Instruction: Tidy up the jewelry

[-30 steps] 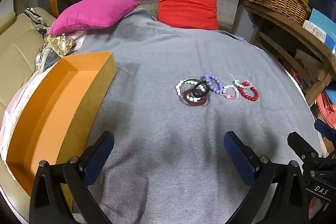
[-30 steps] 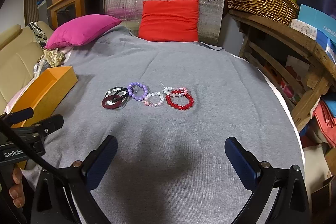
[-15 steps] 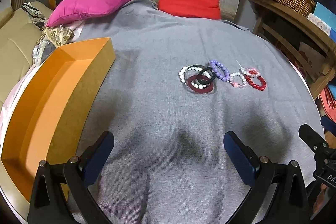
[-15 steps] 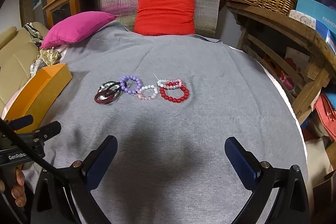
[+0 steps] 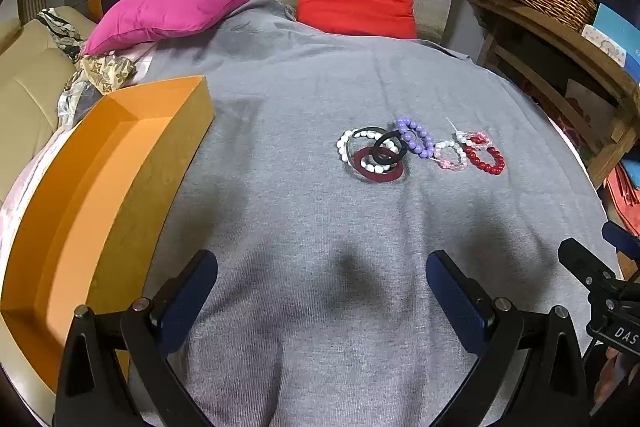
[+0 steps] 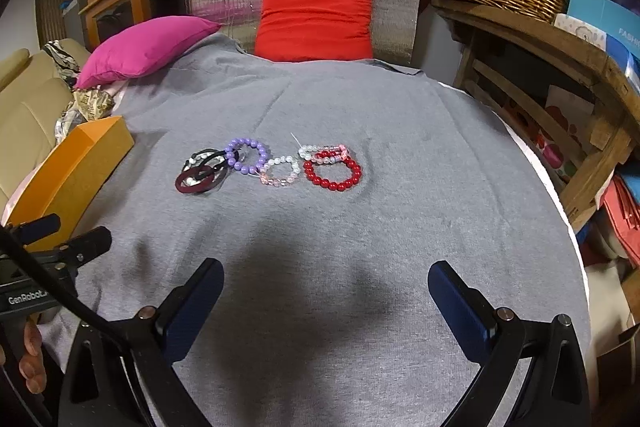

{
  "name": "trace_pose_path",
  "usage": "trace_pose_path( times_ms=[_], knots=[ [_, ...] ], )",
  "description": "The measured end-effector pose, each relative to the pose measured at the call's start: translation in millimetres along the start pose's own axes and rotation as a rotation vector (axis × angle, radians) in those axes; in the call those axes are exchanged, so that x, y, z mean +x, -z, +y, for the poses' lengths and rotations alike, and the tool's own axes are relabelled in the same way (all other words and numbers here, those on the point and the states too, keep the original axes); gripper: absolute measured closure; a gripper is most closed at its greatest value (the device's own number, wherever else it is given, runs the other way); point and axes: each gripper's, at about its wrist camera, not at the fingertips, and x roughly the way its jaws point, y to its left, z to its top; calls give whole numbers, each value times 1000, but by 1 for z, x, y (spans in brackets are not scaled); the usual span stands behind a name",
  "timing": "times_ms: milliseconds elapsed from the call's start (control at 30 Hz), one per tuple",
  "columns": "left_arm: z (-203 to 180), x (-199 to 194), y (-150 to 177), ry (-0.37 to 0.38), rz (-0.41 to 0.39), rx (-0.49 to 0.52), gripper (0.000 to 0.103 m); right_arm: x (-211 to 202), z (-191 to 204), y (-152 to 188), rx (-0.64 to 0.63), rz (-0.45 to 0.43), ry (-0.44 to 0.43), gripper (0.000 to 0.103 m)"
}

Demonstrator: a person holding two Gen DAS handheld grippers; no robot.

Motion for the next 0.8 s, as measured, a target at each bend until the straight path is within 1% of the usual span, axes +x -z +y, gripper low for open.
trace_pose_path(
  times_ms=[200,367,467,567,667,700,733,800],
  knots=[
    [6,10,4,-6,15,-11,0,12,-8,2,15,27,-4,0],
    [17,22,5,-14,40,-34,0,32,-23,0,74,68,-13,0],
    [20,26,4,-15,38,-32,0,48,-32,-8,118,98,-50,0],
    [21,27,2,-20,25,-22,0,70,-39,-25,145,132,-56,6],
    [23,27,-1,-10,13,-26,0,93,-45,-41,179,185,-66,21],
    [23,28,-1,-7,11,-26,0,101,-48,-46,193,206,-68,24],
    [24,29,-2,-8,9,-25,0,109,-50,-51,200,221,-67,29],
    [25,31,-3,-7,6,-21,0,121,-51,-59,214,241,-68,34]
  ],
)
